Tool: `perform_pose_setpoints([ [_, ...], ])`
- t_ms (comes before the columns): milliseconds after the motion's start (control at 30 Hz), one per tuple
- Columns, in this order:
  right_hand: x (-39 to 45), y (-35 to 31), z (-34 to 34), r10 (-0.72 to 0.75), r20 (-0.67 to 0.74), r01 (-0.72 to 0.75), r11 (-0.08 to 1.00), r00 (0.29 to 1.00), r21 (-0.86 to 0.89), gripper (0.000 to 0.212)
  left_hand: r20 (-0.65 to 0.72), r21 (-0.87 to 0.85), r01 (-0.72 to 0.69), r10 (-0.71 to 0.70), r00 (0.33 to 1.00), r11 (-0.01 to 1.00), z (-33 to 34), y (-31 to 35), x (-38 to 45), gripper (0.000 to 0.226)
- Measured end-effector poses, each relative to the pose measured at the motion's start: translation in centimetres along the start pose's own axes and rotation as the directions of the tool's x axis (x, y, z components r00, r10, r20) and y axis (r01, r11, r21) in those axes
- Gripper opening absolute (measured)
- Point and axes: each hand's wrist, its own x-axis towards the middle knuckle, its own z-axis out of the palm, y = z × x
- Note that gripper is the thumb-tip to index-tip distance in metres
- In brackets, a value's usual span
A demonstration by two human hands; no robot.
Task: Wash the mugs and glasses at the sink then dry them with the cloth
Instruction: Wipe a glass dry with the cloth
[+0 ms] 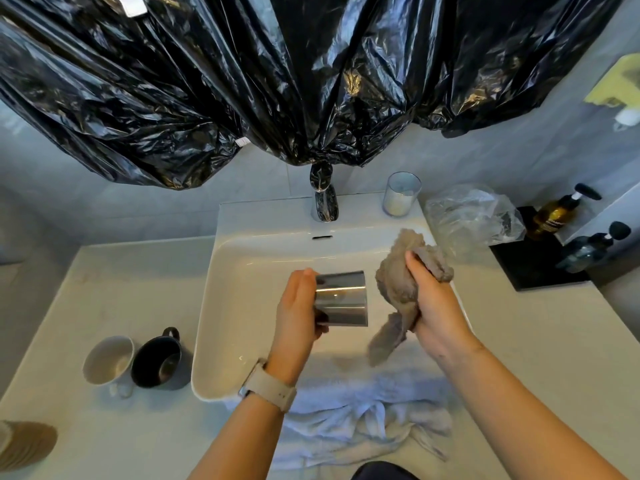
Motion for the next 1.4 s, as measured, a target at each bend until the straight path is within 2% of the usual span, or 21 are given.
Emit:
perform_pose_setpoints([
  [67,-0.4,-0.5,-0.8,-0.061,0.159,0.082,0.988,0.985,-0.131,0.04,0.076,-0.198,0.178,-0.166,0.983,0.964,-0.2,0.0,-0.2,0.044],
  [200,-1.1,0.4,-1.7,-0.056,0.394,0.243,0.863,0.917,-0.443,0.024,0.188,-0.354,0.308,-0.255,0.948,0.883,-0.6,-0.1,-0.6,0.048],
  [333,-0.8,0.8,-1.1,-0.053,0.454,0.296,0.824,0.89,-0.484,0.019,0.279,-0.288,0.339,-0.261,0.924,0.895,-0.7,0.0,-1.2,0.051],
  [367,-0.8,0.9,-0.8,-0.084,0.493,0.367,0.776,0.866,-0.513,0.016,0.286,-0.254,0.345,-0.271,0.919,0.903,-0.7,0.0,-1.4,0.05],
  [467,-1.1,1.3,0.0,-0.181,0.594,0.6,0.469,0.784,-0.648,0.012,0.252,-0.11,0.348,-0.312,0.916,0.931,-0.4,0.2,-1.5,0.046],
  [567,-1.5,1.8,0.4,-0.213,0.622,0.649,0.394,0.754,-0.651,0.036,0.187,-0.041,0.298,-0.285,0.94,0.954,-0.6,0.3,-1.1,0.048],
  [633,-1.8,2.4,0.7,-0.14,0.607,0.596,0.449,0.782,-0.665,0.041,0.167,-0.062,0.269,-0.256,0.952,0.961,-0.9,0.1,-0.9,0.048],
  [667,-1.9,3.0,0.8,-0.09,0.583,0.531,0.543,0.807,-0.651,0.033,0.152,-0.084,0.253,-0.239,0.959,0.964,-1.0,0.0,-0.9,0.046],
  [700,-2.2,3.4,0.9,-0.014,0.535,0.398,0.684,0.845,-0.611,0.024,0.124,-0.102,0.235,-0.222,0.967,0.967,-1.0,-0.2,-0.8,0.043],
  [733,-2.6,3.8,1.0,0.117,0.482,0.18,0.832,0.868,-0.525,0.019,0.089,-0.115,0.217,-0.208,0.974,0.969,-0.9,-0.4,-0.7,0.041],
  [767,-3.0,4.1,1.1,0.274,0.453,-0.066,0.904,0.848,-0.423,0.019,0.057,-0.119,0.196,-0.191,0.98,0.973,-0.7,-0.6,-0.6,0.039],
  [800,-3.2,4.4,1.1,0.363,0.447,-0.222,0.915,0.818,-0.337,0.022,0.031,-0.119,0.178,-0.175,0.984,0.977,-0.4,-0.9,-0.6,0.037],
  [867,-3.0,4.4,1.1,0.406,0.442,-0.267,0.9,0.8,-0.345,0.025,0.014,-0.135,0.18,-0.18,0.984,0.974,-0.3,-1.2,-0.5,0.035],
  [900,-2.6,4.3,1.2,0.356,0.43,-0.161,0.89,0.83,-0.426,0.021,0.033,-0.167,0.209,-0.206,0.978,0.964,-0.3,-1.4,-0.4,0.038],
  [967,-1.8,3.8,1.2,0.16,0.463,0.185,0.768,0.872,-0.613,0.023,0.142,-0.253,0.312,-0.284,0.948,0.916,-0.7,-1.3,0.3,0.041],
  [1033,-0.9,2.9,1.2,-0.007,0.506,0.447,0.479,0.862,-0.755,0.021,0.249,-0.25,0.442,-0.383,0.889,0.862,-1.2,-0.7,1.2,0.038],
  [1133,0.4,1.1,1.2,-0.067,0.66,0.662,0.012,0.748,-0.749,0.025,0.339,-0.123,0.583,-0.518,0.785,0.803,-1.9,0.1,2.5,0.036],
  [1200,1.1,0.5,1.2,-0.031,0.751,0.731,-0.201,0.66,-0.651,0.028,0.393,-0.058,0.631,-0.564,0.726,0.773,-2.2,0.5,2.9,0.041],
  [1267,0.9,0.6,1.1,-0.101,0.755,0.744,-0.134,0.647,-0.655,0.025,0.402,-0.048,0.61,-0.544,0.737,0.791,-2.4,0.8,2.9,0.044],
  [1333,0.3,1.4,1.2,-0.214,0.67,0.699,0.113,0.711,-0.706,0.018,0.367,-0.085,0.52,-0.458,0.809,0.85,-2.1,0.9,2.6,0.039],
  [1400,-0.4,2.8,1.6,-0.171,0.551,0.567,0.418,0.817,-0.71,0.021,0.26,-0.132,0.391,-0.349,0.901,0.911,-1.4,0.3,2.1,0.037],
])
